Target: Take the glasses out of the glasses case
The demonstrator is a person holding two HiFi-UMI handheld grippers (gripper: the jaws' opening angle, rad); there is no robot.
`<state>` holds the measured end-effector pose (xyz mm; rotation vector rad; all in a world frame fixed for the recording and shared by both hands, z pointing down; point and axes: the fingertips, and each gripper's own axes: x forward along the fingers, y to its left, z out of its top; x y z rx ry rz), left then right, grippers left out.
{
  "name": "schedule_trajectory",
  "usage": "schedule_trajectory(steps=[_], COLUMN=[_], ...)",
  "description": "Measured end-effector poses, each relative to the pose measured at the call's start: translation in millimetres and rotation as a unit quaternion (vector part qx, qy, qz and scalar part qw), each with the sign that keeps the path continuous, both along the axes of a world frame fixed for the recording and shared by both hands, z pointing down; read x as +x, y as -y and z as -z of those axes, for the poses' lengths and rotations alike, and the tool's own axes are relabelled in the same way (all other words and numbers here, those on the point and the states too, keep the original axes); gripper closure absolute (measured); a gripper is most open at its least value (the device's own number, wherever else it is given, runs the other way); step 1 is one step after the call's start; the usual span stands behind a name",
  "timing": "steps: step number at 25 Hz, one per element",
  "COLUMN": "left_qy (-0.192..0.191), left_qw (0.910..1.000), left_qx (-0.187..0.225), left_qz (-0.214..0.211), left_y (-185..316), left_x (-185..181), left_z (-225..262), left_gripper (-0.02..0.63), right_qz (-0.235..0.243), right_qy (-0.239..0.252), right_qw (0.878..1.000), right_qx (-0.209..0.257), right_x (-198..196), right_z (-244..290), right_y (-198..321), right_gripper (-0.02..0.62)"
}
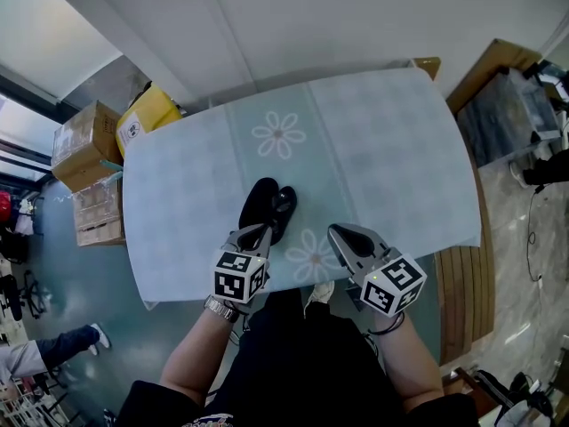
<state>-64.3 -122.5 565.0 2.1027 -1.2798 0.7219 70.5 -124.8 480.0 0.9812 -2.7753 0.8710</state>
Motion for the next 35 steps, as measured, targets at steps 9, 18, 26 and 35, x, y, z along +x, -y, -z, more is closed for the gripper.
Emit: schedule_trajectory(steps=[9,18,26,35], left_qy=[0.031,0.065,0.087,0.106], left_qw=[0.999,0.9951,0.9919,0.9883], left_qx=[-0.027,-0.058,-0.078,-0.099], left_qz=[-0.019,-0.046,-0.05,-0.047], left_y=[15,24,32,36], left_x=[-1,2,1,-5], left_z=[-27,-54,-71,-85], left_gripper=[0.575,0.536,0.506,0.509], right_qz=[0.001,0.005,0.0,-0.004], right_qy=[-0.002,-0.005,-0.004,0.0], right_qw=[1.0,0.999,0.999,0.999], right_qx=[-0.021,-0.033,-0.044,-0.054], right_x=[-9,-15,-10,-12], right_z=[-13,-21,-30,-36], right_y=[1,7,10,9], right_gripper=[0.572,0.572,0.572,0.572])
